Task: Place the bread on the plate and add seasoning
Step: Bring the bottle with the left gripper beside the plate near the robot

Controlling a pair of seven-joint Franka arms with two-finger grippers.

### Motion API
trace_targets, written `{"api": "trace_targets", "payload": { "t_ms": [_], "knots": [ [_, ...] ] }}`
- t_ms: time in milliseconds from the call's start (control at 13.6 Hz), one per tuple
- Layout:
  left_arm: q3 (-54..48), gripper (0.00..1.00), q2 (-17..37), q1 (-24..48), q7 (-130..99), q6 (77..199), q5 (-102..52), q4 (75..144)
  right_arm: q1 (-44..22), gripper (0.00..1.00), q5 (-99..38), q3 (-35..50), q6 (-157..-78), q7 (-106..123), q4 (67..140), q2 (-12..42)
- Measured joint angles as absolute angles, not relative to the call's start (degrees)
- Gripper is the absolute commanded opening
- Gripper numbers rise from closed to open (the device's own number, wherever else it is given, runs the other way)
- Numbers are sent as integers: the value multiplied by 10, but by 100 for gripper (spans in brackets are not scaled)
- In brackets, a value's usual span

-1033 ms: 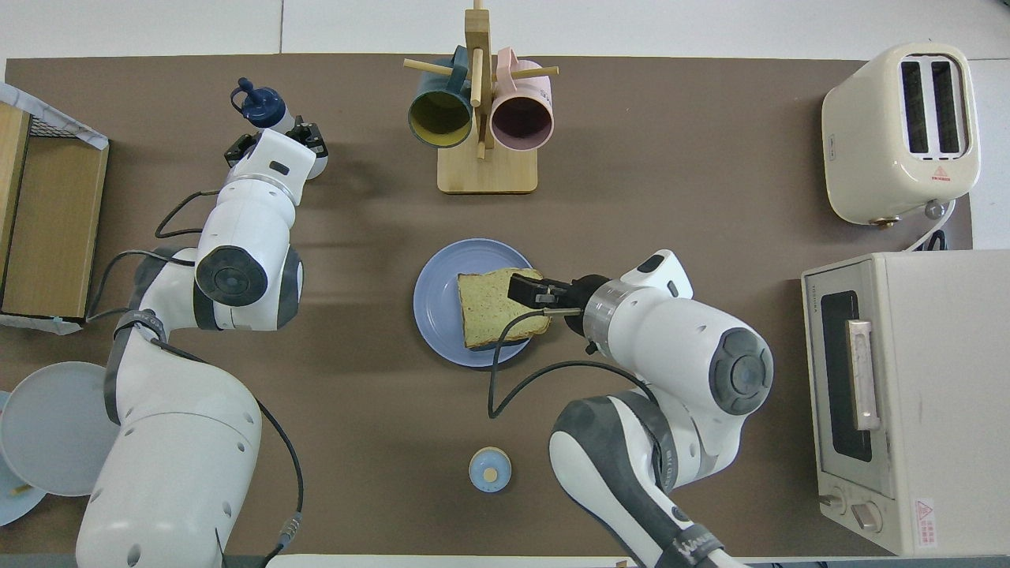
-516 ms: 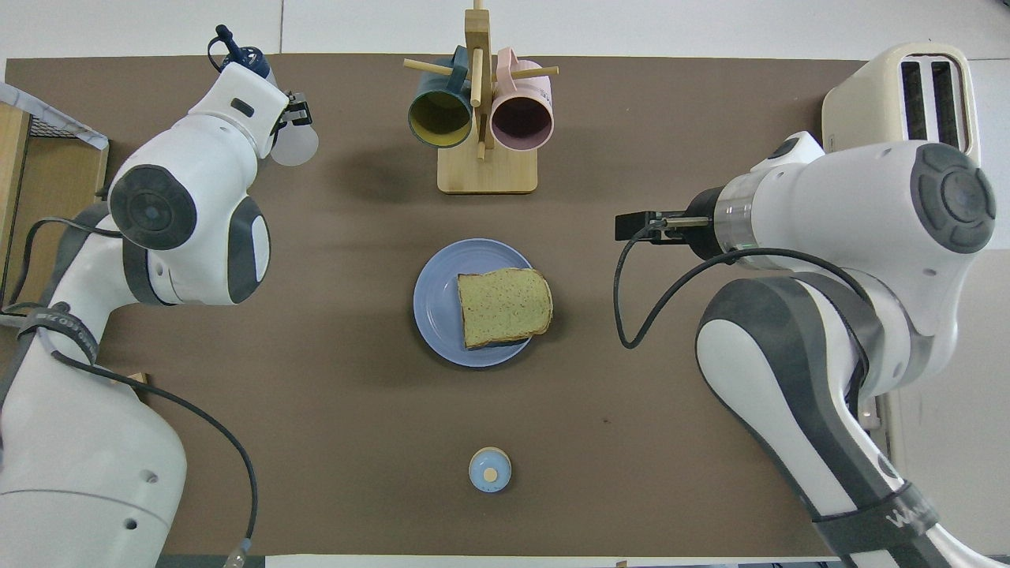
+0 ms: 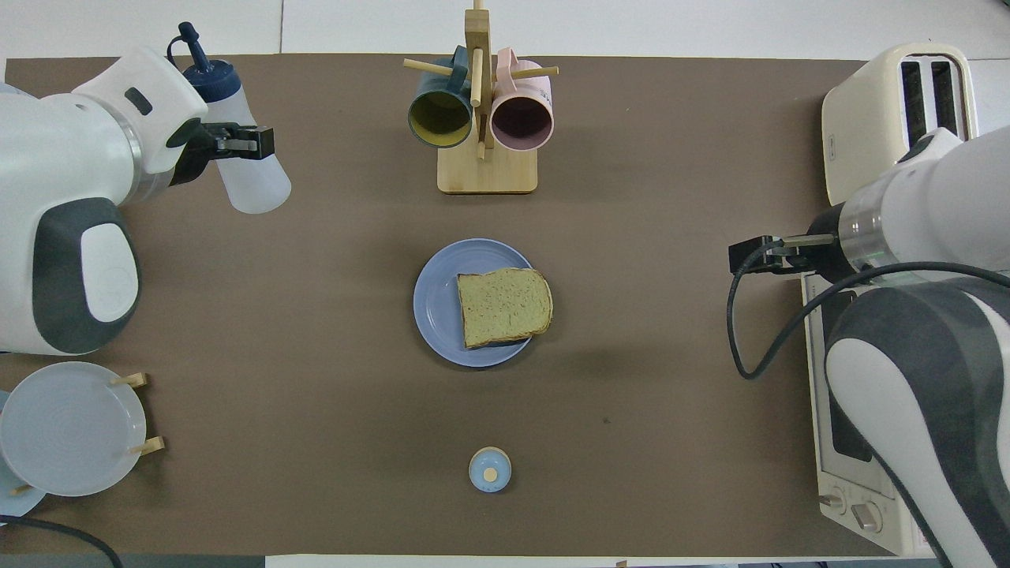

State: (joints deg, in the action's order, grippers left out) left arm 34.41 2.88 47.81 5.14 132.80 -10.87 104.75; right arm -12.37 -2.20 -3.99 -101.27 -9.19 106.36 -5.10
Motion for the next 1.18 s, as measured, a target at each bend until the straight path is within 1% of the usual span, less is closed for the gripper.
{"api": "trace_targets", "payload": {
  "t_ms": [148,221,369,516,664,959,1181],
  "knots": [
    [328,0,-7,478,69,1268,-102,1045,-96,100,-18,-39,-958,-74,1036,-51],
    [316,0,-21,478,81,1238,-95,1041,-80,100,-12,-38,-929,-65,1005,-41],
    [295,0,-36,479,123,1185,-86,1030,-59,100,8,-38,-900,-53,956,-17],
    [264,0,-52,479,172,1143,-86,1025,-42,100,13,-37,-895,-41,939,3],
    [228,0,-70,480,193,1112,-85,1024,-40,100,13,-37,-895,-40,936,13],
    [164,0,-104,483,235,1054,-85,1023,-38,100,13,-38,-895,-40,936,13],
    [140,0,-111,484,303,1005,-85,1023,-20,100,9,-35,-895,-40,935,13]
  ]
}}
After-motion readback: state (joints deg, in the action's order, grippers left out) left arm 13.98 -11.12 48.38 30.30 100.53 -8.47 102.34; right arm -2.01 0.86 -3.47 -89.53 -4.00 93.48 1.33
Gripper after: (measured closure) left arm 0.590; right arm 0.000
